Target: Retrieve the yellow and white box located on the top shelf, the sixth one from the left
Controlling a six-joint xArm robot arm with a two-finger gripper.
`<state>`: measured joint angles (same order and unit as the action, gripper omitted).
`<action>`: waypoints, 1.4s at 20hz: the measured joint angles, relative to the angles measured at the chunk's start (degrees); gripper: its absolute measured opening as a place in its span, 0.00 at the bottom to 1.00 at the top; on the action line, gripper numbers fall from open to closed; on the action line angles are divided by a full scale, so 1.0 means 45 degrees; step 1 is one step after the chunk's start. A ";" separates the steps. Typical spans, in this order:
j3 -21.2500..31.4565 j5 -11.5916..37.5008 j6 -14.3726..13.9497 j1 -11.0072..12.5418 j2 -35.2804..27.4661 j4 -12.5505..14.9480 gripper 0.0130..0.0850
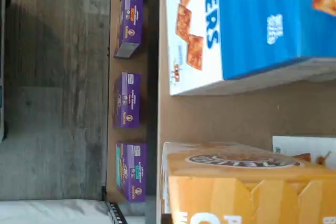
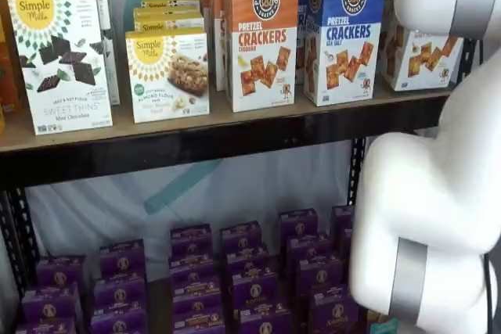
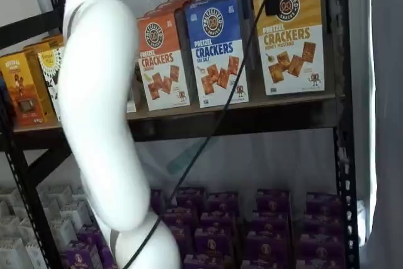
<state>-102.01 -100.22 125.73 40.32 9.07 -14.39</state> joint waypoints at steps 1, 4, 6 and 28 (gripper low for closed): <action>0.0162 -0.0063 0.0094 0.0128 0.0213 -0.0069 0.61; 0.0603 -0.0278 0.0327 0.0435 0.0782 -0.0158 0.61; 0.0971 -0.0393 0.0495 0.0629 0.1221 -0.0179 0.61; 0.5930 -0.0402 -0.0177 -0.0654 0.6293 0.1385 0.61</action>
<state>-75.32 -102.02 124.94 37.38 37.39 -8.16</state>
